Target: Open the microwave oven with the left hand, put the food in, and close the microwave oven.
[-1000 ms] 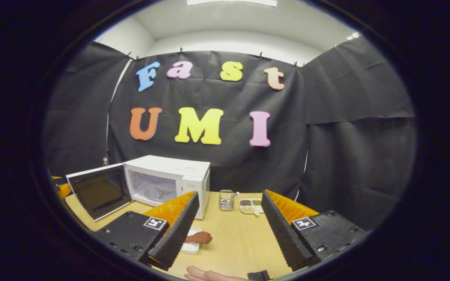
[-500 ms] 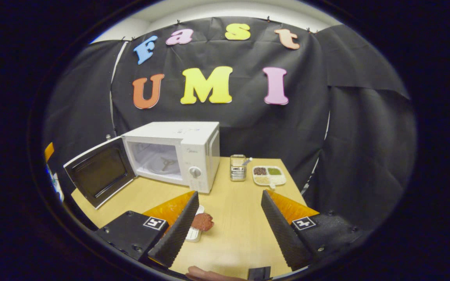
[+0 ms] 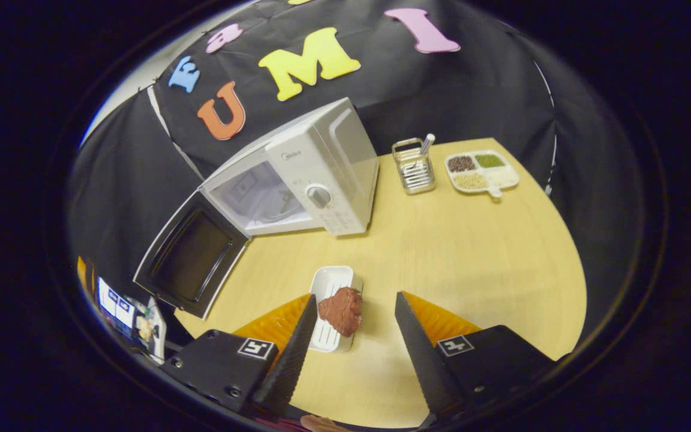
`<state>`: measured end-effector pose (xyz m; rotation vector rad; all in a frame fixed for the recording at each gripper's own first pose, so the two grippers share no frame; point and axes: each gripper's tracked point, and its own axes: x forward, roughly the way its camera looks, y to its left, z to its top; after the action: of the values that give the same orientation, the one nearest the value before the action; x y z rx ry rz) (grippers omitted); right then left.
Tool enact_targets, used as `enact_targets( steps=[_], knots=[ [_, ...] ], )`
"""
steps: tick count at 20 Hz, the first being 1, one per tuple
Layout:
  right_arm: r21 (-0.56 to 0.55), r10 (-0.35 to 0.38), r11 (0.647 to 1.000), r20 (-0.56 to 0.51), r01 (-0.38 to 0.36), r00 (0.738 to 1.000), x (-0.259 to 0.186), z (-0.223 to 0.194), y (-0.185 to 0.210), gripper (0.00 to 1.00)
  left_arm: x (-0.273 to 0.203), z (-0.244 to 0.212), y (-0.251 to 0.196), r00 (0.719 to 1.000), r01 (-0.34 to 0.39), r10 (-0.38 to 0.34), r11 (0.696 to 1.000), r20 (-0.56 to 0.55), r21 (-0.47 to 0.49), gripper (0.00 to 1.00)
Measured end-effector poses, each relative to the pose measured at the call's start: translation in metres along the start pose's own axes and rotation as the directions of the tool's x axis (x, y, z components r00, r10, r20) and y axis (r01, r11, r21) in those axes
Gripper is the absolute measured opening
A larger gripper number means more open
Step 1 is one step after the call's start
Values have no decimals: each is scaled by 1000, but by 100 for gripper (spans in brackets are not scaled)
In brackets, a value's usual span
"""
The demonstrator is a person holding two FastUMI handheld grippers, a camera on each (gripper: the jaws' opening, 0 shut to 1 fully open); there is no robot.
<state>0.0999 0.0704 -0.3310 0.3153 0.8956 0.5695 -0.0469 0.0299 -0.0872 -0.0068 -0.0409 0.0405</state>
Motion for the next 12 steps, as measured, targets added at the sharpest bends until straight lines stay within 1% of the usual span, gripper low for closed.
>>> enact_targets(
  steps=[1,2,3,6,7,8,9,10,11,12],
  knots=[
    [30,34,999,-19,-33,999,5,-4,0,80,-1,0,-3,1000,2,-2,1000,0,1,94],
    [48,60,997,-32,-58,998,10,-6,0,65,-2,-2,-8,1000,11,-11,1000,-5,7,93],
    [70,84,994,-52,-80,995,14,-11,0,60,-5,-5,-11,1000,20,-20,1000,-7,13,94],
    [122,143,984,-79,-133,987,25,-18,4,51,-9,-11,-15,1000,22,-22,999,-13,26,93],
    [140,162,979,-76,-150,984,29,-17,5,61,-10,-11,-14,1000,13,-12,1000,-10,28,94],
    [159,193,971,-81,-179,978,32,-20,11,46,-11,-13,-14,1000,14,-14,999,-14,39,94],
    [174,205,967,-92,-186,974,37,-23,11,60,-11,-15,-15,1000,13,-12,999,-15,46,94],
    [192,213,963,-113,-189,971,38,-26,8,29,-13,-16,-14,1000,8,-8,999,-16,51,94],
    [233,222,954,-128,-188,967,40,-30,9,9,-14,-16,-14,1000,6,-5,999,-16,51,94],
    [246,225,950,-122,-191,967,38,-27,8,5,-14,-16,-15,1000,8,-7,999,-15,48,94]
  ],
)
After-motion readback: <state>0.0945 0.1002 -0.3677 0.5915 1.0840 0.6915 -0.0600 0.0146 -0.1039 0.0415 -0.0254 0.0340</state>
